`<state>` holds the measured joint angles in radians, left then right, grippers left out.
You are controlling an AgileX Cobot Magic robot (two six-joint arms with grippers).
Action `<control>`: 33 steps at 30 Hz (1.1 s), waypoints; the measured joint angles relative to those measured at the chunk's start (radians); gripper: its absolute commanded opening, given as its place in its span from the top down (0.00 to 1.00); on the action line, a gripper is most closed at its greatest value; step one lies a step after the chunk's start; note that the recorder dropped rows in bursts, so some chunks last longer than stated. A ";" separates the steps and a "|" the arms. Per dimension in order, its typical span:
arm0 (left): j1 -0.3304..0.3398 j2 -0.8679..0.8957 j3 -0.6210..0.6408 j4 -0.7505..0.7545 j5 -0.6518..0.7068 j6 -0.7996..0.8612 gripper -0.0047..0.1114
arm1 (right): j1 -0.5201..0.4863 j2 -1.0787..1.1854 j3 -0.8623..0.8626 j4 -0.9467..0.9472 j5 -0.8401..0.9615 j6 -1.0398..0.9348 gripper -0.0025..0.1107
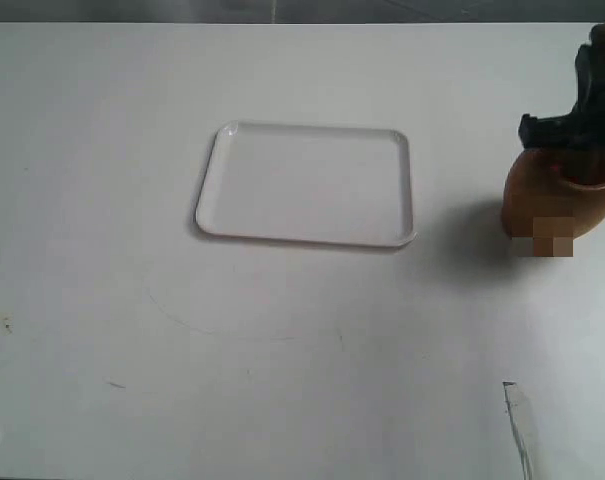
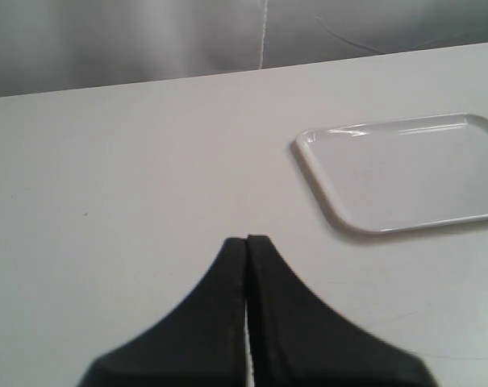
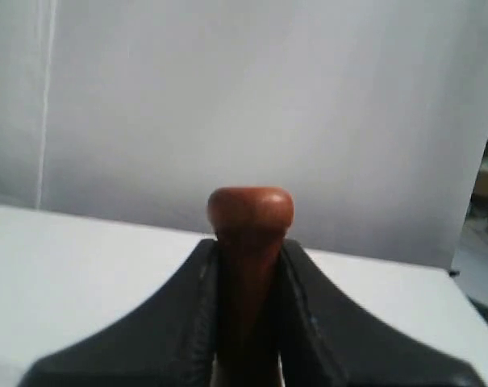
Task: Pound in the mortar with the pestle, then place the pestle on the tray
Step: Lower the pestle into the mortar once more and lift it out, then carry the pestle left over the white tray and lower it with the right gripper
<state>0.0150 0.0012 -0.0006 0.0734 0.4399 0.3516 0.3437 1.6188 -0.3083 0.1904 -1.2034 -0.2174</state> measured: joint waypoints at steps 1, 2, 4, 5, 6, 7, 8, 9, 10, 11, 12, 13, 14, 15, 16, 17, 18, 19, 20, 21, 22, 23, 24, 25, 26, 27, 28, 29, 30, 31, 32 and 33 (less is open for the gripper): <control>0.000 0.000 0.000 0.000 0.000 0.000 0.96 | 0.000 0.025 0.000 0.000 0.000 0.006 0.98; 0.000 0.000 0.000 0.000 0.000 0.000 0.96 | 0.000 0.053 0.000 0.000 0.000 0.009 0.98; 0.000 0.000 0.000 0.000 0.000 0.000 0.96 | 0.000 0.092 -0.002 0.000 -0.028 0.011 0.98; 0.000 0.000 0.000 0.000 0.000 0.000 0.96 | 0.000 0.102 -0.002 0.000 -0.040 0.011 0.98; 0.000 0.000 0.000 0.000 0.000 0.000 0.96 | 0.000 0.111 -0.004 0.000 -0.053 0.011 0.98; 0.000 0.000 0.000 0.000 0.000 0.000 0.96 | 0.000 0.116 -0.004 0.000 -0.062 0.011 0.98; 0.000 0.000 0.000 0.000 0.000 0.000 0.96 | 0.000 0.119 -0.004 0.000 -0.067 0.011 0.98; 0.000 0.000 0.000 0.000 0.000 0.000 0.96 | 0.000 0.119 -0.004 0.000 -0.069 0.011 0.98; 0.000 0.000 0.000 0.000 0.000 0.000 0.96 | 0.000 0.119 -0.004 0.000 -0.069 0.011 0.98; 0.000 0.000 0.000 0.000 0.000 0.000 0.96 | 0.000 0.119 -0.004 0.000 -0.069 0.011 0.98; 0.000 0.000 0.000 0.000 0.000 0.000 0.96 | 0.000 0.119 -0.004 0.000 -0.069 0.011 0.98; 0.000 0.000 0.000 0.000 0.000 0.000 0.96 | 0.000 0.119 -0.004 0.001 -0.069 0.009 0.98; 0.000 0.000 0.000 0.000 0.000 0.000 0.96 | 0.000 0.114 -0.004 0.008 -0.065 -0.005 0.98; 0.000 0.000 0.000 0.000 0.000 0.000 0.96 | 0.000 0.101 -0.004 0.014 -0.051 -0.025 0.98; 0.000 0.000 0.000 0.000 0.000 0.000 0.96 | 0.000 0.084 -0.004 0.020 -0.030 -0.042 0.98; 0.000 0.000 0.000 0.000 0.000 0.000 0.96 | 0.000 0.052 -0.004 0.026 -0.014 -0.055 0.98; 0.000 0.000 0.000 0.000 0.000 0.000 0.96 | 0.000 0.007 -0.004 0.030 -0.001 -0.066 0.98; 0.000 0.000 0.000 0.000 0.000 0.000 0.96 | 0.000 -0.049 -0.004 0.027 0.002 -0.071 0.98; 0.000 0.000 0.000 0.000 0.000 0.000 0.96 | 0.000 -0.112 -0.004 0.014 0.003 -0.071 0.98; 0.000 0.000 0.000 0.000 0.000 0.000 0.96 | 0.000 -0.179 -0.004 -0.014 0.003 -0.064 0.98; 0.000 0.000 0.000 0.000 0.000 0.000 0.96 | 0.000 -0.246 -0.004 -0.049 0.003 -0.046 0.98; 0.000 0.000 0.000 0.000 0.000 0.000 0.96 | 0.000 -0.299 -0.004 -0.083 0.000 -0.025 0.98; 0.000 0.000 0.000 0.000 0.000 0.000 0.96 | 0.000 -0.360 -0.006 -0.129 -0.001 0.008 0.98; 0.000 0.000 0.000 0.000 0.000 0.000 0.96 | 0.000 -0.413 -0.017 -0.180 -0.001 0.045 0.98; 0.000 0.000 0.000 0.000 0.000 0.000 0.96 | 0.000 -0.451 -0.030 -0.225 0.011 0.078 0.98; 0.000 0.000 0.000 0.000 0.000 0.000 0.96 | 0.000 -0.492 -0.053 -0.287 0.048 0.124 0.98; 0.000 0.000 0.000 0.000 0.000 0.000 0.96 | 0.000 -0.521 -0.083 -0.365 0.100 0.178 0.98; 0.000 0.000 0.000 0.000 0.000 0.000 0.96 | 0.000 -0.538 -0.119 -0.449 0.159 0.243 0.98; 0.000 0.000 0.000 0.000 0.000 0.000 0.96 | 0.000 -0.543 -0.156 -0.520 0.205 0.302 0.98; 0.000 0.000 0.000 0.000 0.000 0.000 0.96 | 0.000 -0.538 -0.195 -0.609 0.254 0.383 0.98; 0.000 0.000 0.000 0.000 0.000 0.000 0.96 | 0.000 -0.519 -0.234 -0.692 0.294 0.483 0.98; 0.000 0.000 0.000 0.000 0.000 0.000 0.96 | 0.000 -0.490 -0.271 -0.765 0.328 0.567 0.98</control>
<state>0.0150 0.0012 -0.0006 0.0734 0.4399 0.3516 0.3437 1.1285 -0.5796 -0.5743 -0.8754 0.3500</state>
